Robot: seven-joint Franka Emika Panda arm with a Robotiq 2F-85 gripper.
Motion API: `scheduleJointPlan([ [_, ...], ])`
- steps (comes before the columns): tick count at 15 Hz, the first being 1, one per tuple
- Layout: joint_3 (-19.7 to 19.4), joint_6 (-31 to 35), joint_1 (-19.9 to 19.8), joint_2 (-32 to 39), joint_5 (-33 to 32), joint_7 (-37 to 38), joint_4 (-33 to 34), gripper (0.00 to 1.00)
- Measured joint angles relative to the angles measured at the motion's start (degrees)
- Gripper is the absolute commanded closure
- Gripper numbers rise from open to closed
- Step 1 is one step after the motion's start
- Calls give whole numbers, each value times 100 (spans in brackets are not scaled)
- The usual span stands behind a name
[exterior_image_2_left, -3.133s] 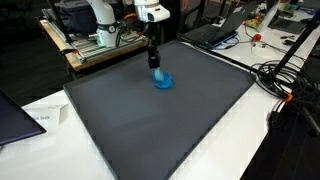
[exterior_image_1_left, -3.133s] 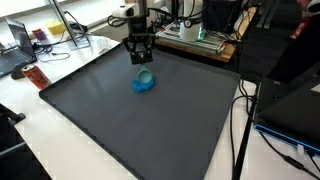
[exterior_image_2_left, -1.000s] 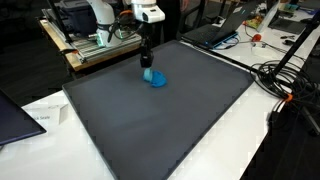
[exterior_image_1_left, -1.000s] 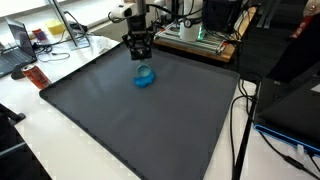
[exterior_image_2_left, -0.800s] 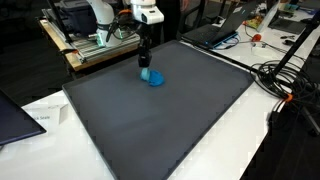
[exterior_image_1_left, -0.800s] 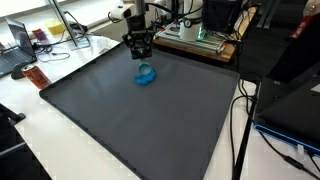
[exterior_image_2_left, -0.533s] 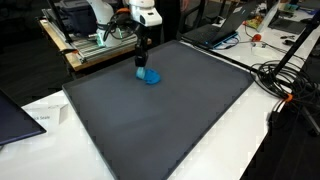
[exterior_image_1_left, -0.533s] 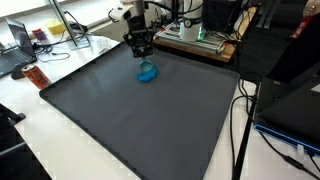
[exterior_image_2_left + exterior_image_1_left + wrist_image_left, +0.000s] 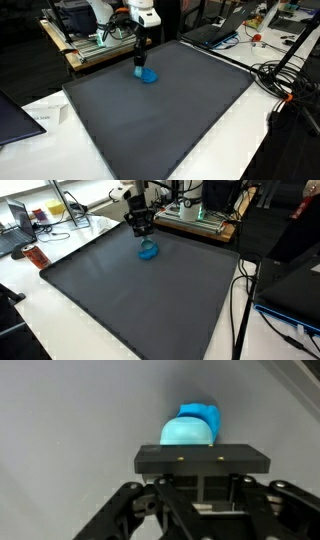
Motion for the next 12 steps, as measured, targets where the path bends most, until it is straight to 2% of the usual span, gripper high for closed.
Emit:
scheduleJointPlan([
  [7,17,657,23,-557,356,-141,-288,78],
  [12,-116,666,28,-775,1138,-152,-337,78],
])
